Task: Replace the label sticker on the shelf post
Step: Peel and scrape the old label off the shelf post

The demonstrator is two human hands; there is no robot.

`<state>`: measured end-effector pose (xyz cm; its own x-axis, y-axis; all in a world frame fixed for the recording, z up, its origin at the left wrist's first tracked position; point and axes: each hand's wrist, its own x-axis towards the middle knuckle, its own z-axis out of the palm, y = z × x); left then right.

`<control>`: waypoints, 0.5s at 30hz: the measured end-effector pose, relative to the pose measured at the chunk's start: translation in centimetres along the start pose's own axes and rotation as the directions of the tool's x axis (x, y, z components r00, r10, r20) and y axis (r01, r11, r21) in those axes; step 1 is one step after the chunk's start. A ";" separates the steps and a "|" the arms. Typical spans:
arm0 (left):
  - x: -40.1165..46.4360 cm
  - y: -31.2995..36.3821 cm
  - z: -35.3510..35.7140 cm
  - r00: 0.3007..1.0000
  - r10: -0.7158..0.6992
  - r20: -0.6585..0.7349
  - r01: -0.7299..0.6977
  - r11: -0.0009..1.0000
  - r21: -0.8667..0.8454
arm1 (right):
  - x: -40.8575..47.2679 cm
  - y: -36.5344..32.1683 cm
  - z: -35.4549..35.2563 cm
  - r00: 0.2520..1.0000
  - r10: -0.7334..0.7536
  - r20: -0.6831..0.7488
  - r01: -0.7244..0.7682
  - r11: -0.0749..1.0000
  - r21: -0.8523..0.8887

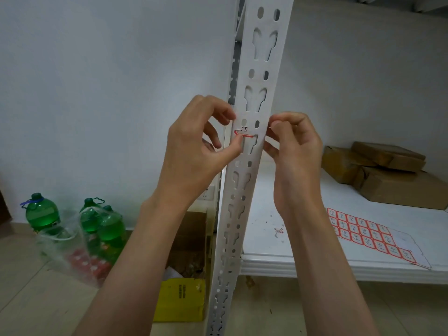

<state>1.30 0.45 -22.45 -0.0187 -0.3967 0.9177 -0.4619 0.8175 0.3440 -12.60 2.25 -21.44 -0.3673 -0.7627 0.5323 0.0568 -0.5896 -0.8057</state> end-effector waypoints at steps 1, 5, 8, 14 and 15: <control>0.0 0.0 -0.1 0.999 0.040 -0.022 -0.039 0.999 0.038 | 0.0 0.0 -0.1 1.000 -0.024 -0.013 0.024 1.000 0.009; -0.3 0.0 -0.1 0.982 0.173 -0.074 -0.157 0.971 0.180 | -0.2 0.2 -0.1 0.997 -0.069 -0.015 0.069 0.998 0.004; -0.3 0.0 0.0 0.967 0.240 -0.082 -0.213 0.945 0.250 | -0.2 0.4 -0.2 0.998 -0.058 -0.030 0.059 0.998 0.022; -0.8 0.0 0.7 0.960 0.256 -0.115 -0.213 0.931 0.296 | -0.4 0.4 0.0 0.998 -0.036 -0.044 0.037 0.999 0.030; -0.8 0.0 0.8 0.961 0.251 -0.120 -0.208 0.935 0.288 | -0.5 0.4 0.0 0.998 -0.033 -0.049 0.034 0.999 0.028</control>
<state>0.63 0.48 -23.36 -0.0271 -0.1260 0.9917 -0.6835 0.7262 0.0736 -12.38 2.37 -21.97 -0.4140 -0.7291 0.5451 0.0700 -0.6225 -0.7795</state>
